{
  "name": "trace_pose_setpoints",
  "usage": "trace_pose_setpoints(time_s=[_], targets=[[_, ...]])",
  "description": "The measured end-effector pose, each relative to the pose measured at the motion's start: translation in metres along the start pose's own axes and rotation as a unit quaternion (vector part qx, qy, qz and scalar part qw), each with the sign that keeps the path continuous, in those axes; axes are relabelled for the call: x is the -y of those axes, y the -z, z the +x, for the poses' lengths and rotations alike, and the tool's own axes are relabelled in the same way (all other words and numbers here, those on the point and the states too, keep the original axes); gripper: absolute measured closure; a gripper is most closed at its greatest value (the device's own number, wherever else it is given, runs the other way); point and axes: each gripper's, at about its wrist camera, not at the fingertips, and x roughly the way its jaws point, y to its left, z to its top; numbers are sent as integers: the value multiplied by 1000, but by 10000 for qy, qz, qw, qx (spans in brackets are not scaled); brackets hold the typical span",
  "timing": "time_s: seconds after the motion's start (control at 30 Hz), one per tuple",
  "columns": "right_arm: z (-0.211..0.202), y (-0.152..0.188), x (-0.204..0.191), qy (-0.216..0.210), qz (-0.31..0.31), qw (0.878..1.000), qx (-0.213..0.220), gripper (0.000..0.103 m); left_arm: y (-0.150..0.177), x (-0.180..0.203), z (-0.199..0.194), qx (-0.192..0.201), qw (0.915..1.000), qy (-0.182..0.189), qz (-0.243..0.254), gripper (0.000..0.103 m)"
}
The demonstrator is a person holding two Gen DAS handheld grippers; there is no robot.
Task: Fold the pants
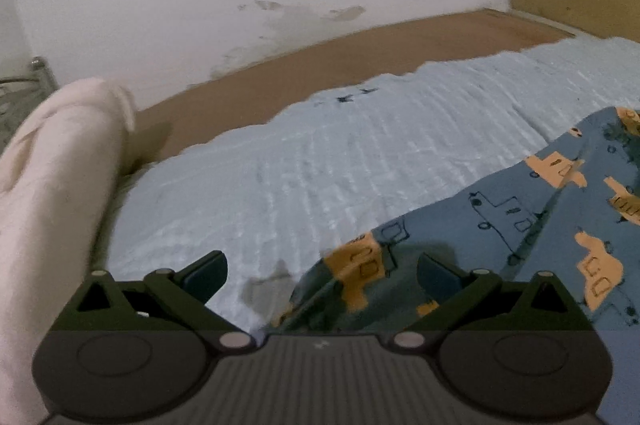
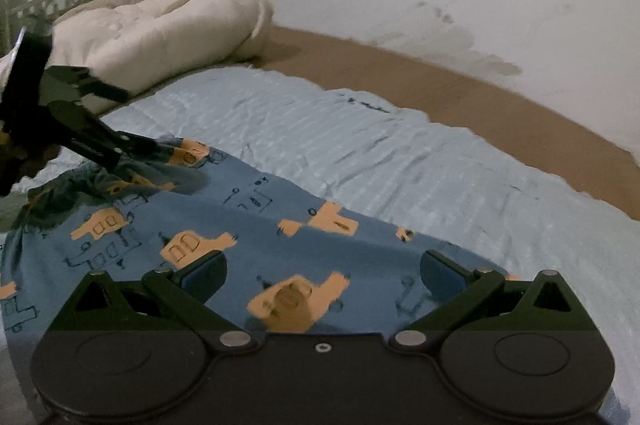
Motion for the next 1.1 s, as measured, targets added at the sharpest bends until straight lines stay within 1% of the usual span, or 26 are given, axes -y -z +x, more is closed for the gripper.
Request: trace_pose_setpoints(time_s=[0.1, 0.2, 0.3, 0.37, 0.43, 0.5, 0.57, 0.6, 0.63, 0.67, 0.7, 0.73, 0.77, 0.8, 0.83, 0.87, 0.9, 0.97, 1.07, 1.1], targets=[[24, -13, 12, -193, -147, 9996, -134, 1, -7, -8, 22, -119, 9998, 124, 75, 1], [51, -28, 23, -105, -377, 9987, -317, 2, -11, -18, 39, -190, 9995, 225, 140, 1], [76, -39, 36, -122, -356, 9983, -443, 9, -10, -27, 53, -260, 9985, 426, 220, 1], [91, -45, 42, -218, -312, 9978, -550, 19, -10, -33, 60, -360, 9971, 634, 217, 1], [106, -47, 44, -302, -401, 9960, -738, 22, -10, -38, 67, -510, 9948, 879, 111, 1], [119, -48, 44, -379, -564, 9930, -970, 25, -10, -42, 74, -646, 9925, 1042, 8, 1], [128, -46, 45, -475, -664, 9895, -1193, 31, -8, -45, 77, -739, 9901, 1190, -7, 9], [132, -45, 46, -542, -679, 9875, -1313, 34, -8, -46, 77, -784, 9887, 1280, 15, 19], [133, -44, 46, -604, -677, 9866, -1360, 40, -7, -46, 78, -827, 9869, 1388, 34, 29], [132, -43, 48, -679, -670, 9856, -1396, 48, -7, -47, 77, -860, 9849, 1503, 36, 34], [131, -43, 49, -704, -674, 9852, -1409, 52, -6, -47, 77, -891, 9825, 1638, 19, 47], [131, -43, 50, -707, -683, 9848, -1431, 61, -6, -47, 76, -929, 9796, 1781, -1, 61], [129, -43, 50, -725, -698, 9841, -1461, 69, -6, -46, 76, -963, 9778, 1862, -24, 67], [129, -43, 50, -735, -726, 9831, -1509, 72, -6, -45, 75, -1006, 9767, 1893, -51, 78], [128, -43, 50, -713, -753, 9825, -1546, 80, -6, -44, 75, -1043, 9765, 1882, -71, 86], [127, -43, 49, -711, -771, 9820, -1569, 90, -7, -42, 74, -1045, 9775, 1830, -78, 90], [126, -43, 47, -689, -814, 9815, -1587, 93, -8, -40, 73, -1035, 9789, 1761, -67, 96], [125, -43, 41, -601, -946, 9809, -1589, 100, -9, -38, 68, -1003, 9818, 1612, -58, 99], [120, -46, 32, -412, -1118, 9813, -1514, 102, -15, -38, 58, -883, 9868, 1348, -180, 101], [119, -48, 30, -341, -1153, 9821, -1446, 102, -17, -39, 54, -810, 9891, 1206, -238, 101]])
